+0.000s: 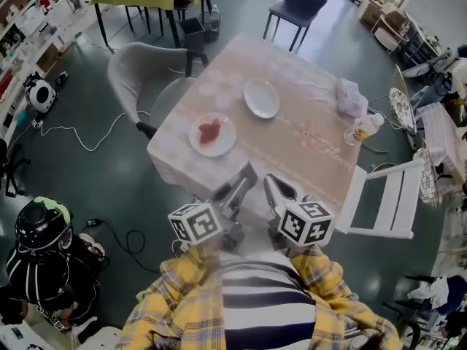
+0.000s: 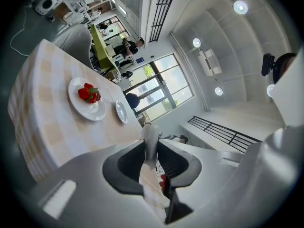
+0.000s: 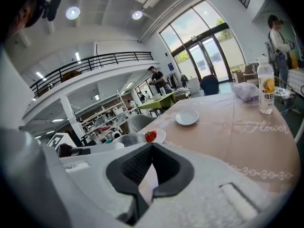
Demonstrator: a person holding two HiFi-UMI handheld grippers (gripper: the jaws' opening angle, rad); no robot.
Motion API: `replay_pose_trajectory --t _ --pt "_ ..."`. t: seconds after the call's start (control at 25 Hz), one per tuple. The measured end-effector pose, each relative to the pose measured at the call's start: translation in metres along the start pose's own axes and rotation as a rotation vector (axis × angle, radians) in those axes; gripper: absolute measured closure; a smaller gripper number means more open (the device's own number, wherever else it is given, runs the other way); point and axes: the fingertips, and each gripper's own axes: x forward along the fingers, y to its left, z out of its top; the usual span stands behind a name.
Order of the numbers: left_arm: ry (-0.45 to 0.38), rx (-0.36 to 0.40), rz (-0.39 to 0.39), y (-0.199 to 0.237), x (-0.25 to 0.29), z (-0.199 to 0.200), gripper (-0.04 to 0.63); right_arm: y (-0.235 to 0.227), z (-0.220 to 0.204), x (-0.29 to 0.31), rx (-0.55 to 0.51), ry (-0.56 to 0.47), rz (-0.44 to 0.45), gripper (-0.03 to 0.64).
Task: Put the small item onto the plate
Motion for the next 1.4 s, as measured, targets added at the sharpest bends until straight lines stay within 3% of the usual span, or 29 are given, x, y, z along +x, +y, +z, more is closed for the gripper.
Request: replay_pose_trajectory --t 0.56,1.4 --pt "0.021 0.029 0.039 0.014 0.096 0.025 0.515 -0.061 0.049 0.050 0.004 0.013 0.021 0.620" --pt "0.004 -0.003 0.155 0.091 0.190 0.074 0.514 -0.126 0.094 0.147 0.008 0.012 0.041 0.620"
